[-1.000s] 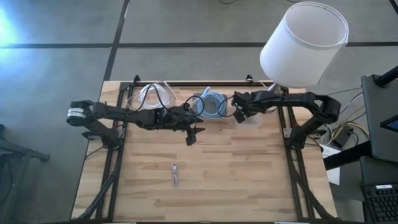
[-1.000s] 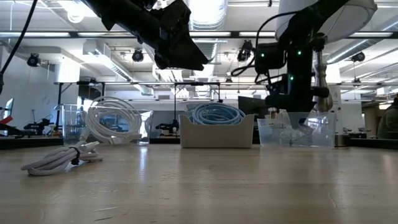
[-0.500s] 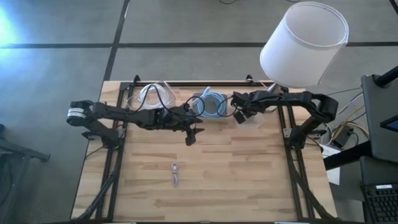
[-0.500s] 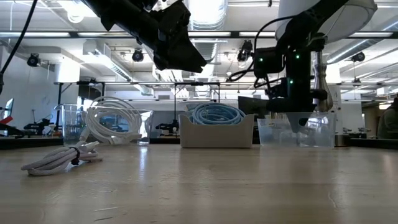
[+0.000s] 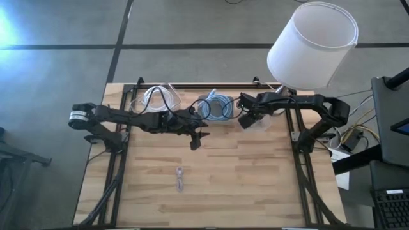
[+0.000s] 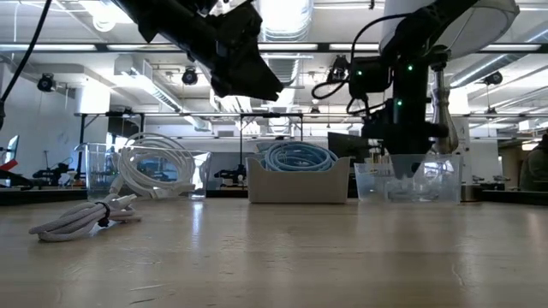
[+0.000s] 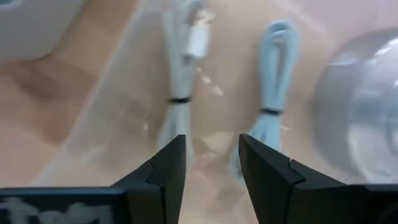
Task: Pick & Place USB Port
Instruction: Put the small purple charger cable into the right transparent bin
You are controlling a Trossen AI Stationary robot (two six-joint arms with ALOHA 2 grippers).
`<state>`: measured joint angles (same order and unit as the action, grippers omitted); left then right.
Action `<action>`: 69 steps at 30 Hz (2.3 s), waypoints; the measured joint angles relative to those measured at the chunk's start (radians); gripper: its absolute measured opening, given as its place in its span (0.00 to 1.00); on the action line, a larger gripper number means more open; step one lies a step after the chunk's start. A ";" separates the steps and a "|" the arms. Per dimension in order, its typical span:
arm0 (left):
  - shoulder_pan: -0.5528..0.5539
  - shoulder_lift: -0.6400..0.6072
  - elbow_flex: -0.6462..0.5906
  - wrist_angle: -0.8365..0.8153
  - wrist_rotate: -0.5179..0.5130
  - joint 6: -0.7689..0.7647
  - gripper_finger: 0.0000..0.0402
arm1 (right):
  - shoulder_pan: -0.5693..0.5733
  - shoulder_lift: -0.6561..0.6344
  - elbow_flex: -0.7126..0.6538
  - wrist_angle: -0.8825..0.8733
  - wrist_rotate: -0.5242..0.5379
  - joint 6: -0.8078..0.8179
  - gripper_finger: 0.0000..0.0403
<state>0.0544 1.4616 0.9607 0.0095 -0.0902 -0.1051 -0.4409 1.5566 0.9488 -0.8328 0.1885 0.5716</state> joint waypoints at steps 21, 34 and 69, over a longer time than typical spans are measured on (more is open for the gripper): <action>-0.155 -0.002 0.001 -0.323 0.054 -0.226 0.47 | 0.303 -0.230 0.028 0.015 0.134 0.024 0.38; -0.329 -0.003 0.001 -0.489 0.042 -0.644 0.47 | 0.360 -0.230 0.025 0.030 0.136 0.001 0.38; -0.579 0.142 -0.003 -0.568 -0.109 -1.372 0.47 | 0.360 -0.200 0.008 0.030 0.133 -0.056 0.38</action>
<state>-0.5247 1.6039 0.9579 -0.5581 -0.1991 -1.4768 -0.0807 1.3571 0.9569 -0.8032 0.3213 0.5156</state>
